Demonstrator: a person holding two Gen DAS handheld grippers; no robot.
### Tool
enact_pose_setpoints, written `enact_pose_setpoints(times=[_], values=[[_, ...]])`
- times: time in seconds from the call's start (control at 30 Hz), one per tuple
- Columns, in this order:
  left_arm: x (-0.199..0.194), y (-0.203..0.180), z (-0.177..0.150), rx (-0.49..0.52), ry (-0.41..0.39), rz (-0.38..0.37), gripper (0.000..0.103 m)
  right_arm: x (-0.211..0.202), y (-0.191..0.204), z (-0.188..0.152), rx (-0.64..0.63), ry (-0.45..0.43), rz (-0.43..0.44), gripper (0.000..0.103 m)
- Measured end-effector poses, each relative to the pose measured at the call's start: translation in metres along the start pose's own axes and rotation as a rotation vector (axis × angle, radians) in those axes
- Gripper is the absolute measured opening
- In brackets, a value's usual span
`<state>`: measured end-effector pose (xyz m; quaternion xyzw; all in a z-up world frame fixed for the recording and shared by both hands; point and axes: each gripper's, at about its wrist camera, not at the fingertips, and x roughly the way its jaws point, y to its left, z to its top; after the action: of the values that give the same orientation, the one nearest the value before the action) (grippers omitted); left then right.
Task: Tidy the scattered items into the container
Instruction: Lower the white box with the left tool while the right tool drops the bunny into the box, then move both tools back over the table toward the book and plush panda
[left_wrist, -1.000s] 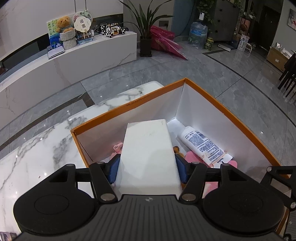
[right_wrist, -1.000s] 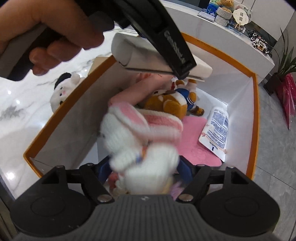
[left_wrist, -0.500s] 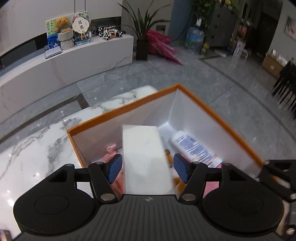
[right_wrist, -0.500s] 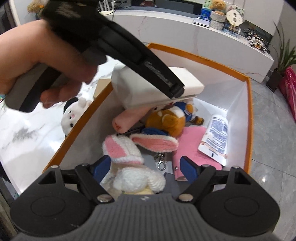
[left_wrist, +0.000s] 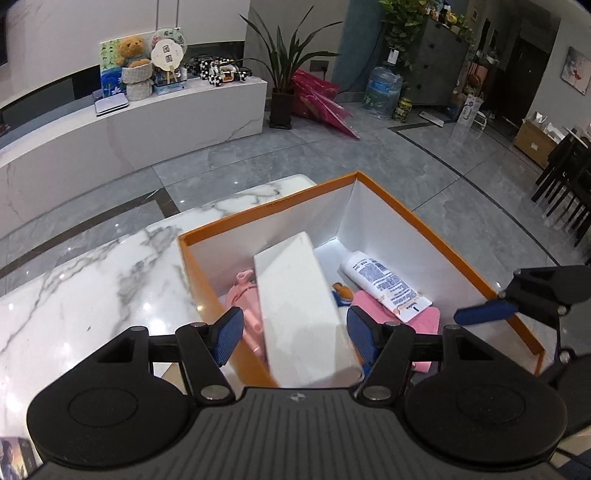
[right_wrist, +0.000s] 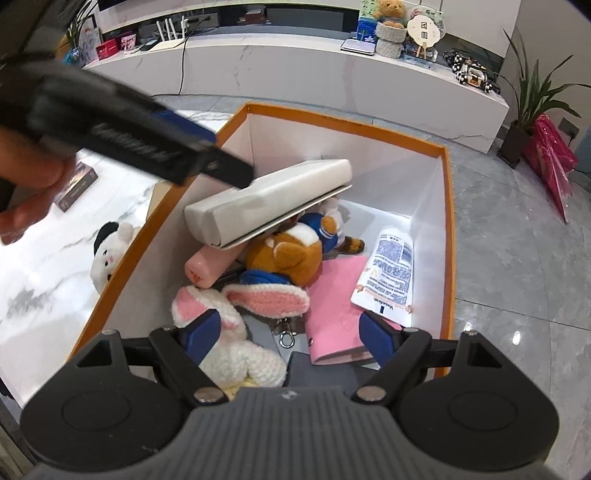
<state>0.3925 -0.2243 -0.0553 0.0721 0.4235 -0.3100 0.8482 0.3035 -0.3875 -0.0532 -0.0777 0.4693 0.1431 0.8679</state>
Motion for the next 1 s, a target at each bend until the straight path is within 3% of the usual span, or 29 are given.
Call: enact_pose_setpoints(times=[0.3, 0.5, 0.83, 1.0], values=[[-0.044, 0.004, -0.02, -0.005, -0.082, -0.048, 0.073, -0.005, -0.004, 0.005, 0.023, -0.022, -0.041, 0.084], [-0.08, 0.028, -0.055, -0.009, -0.122, -0.048, 0.075, -0.01, -0.003, 0.009, 0.037, -0.046, -0.069, 0.084], [-0.135, 0.088, -0.132, 0.001, -0.14, 0.031, 0.078, -0.02, 0.006, 0.016, 0.099, -0.143, -0.125, 0.084], [-0.155, 0.12, -0.144, -0.059, -0.162, 0.05, 0.08, -0.017, 0.02, 0.026, 0.118, -0.194, -0.122, 0.084]])
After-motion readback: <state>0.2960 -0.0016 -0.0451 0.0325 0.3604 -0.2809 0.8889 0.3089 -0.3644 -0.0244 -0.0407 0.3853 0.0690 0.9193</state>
